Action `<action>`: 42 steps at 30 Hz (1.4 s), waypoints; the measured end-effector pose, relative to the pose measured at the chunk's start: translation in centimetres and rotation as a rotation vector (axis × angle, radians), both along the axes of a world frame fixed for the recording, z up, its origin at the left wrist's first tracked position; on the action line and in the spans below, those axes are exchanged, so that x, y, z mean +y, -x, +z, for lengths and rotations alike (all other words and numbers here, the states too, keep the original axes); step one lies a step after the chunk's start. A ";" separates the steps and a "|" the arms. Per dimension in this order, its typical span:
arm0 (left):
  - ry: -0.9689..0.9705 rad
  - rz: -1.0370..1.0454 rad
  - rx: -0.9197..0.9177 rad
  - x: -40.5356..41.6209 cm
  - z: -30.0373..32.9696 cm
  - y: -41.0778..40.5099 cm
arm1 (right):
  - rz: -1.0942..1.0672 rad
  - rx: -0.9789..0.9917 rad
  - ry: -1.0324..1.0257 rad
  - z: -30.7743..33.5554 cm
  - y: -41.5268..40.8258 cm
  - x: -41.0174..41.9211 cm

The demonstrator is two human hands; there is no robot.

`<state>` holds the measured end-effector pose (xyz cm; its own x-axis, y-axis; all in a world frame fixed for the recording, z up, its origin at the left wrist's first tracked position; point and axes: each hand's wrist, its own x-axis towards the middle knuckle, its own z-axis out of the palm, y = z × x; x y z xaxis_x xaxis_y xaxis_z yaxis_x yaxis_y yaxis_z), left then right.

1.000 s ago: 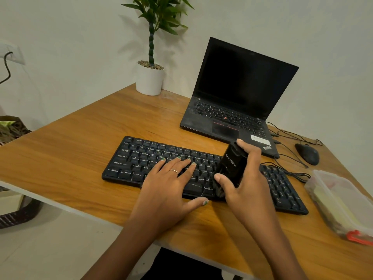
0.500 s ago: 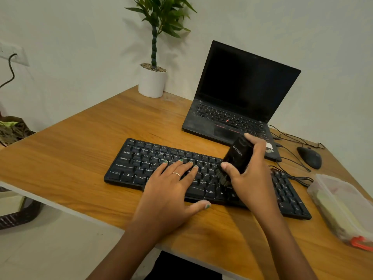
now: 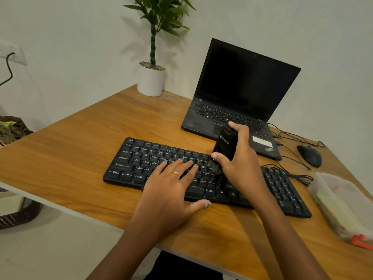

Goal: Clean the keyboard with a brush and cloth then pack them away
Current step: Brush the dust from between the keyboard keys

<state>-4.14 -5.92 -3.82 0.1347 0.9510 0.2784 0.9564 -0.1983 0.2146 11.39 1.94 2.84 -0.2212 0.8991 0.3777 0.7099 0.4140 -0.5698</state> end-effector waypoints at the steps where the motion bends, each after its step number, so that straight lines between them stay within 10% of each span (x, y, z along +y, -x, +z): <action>1: 0.003 -0.007 -0.012 -0.1 0.1 0.0 | -0.024 -0.002 -0.013 0.1 -0.1 0.5; 21: -0.060 -0.008 0.012 -0.1 0.4 0.1 | 0.292 0.147 0.149 0.7 -0.5 3.7; 42: -0.059 -0.022 -0.050 0.0 0.3 -0.1 | 0.175 0.030 0.041 0.4 0.4 3.9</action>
<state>-4.05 -5.88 -3.56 0.1399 0.9298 0.3405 0.9401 -0.2327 0.2492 10.98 5.82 3.22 -0.3646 0.8628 0.3503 0.6116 0.5056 -0.6085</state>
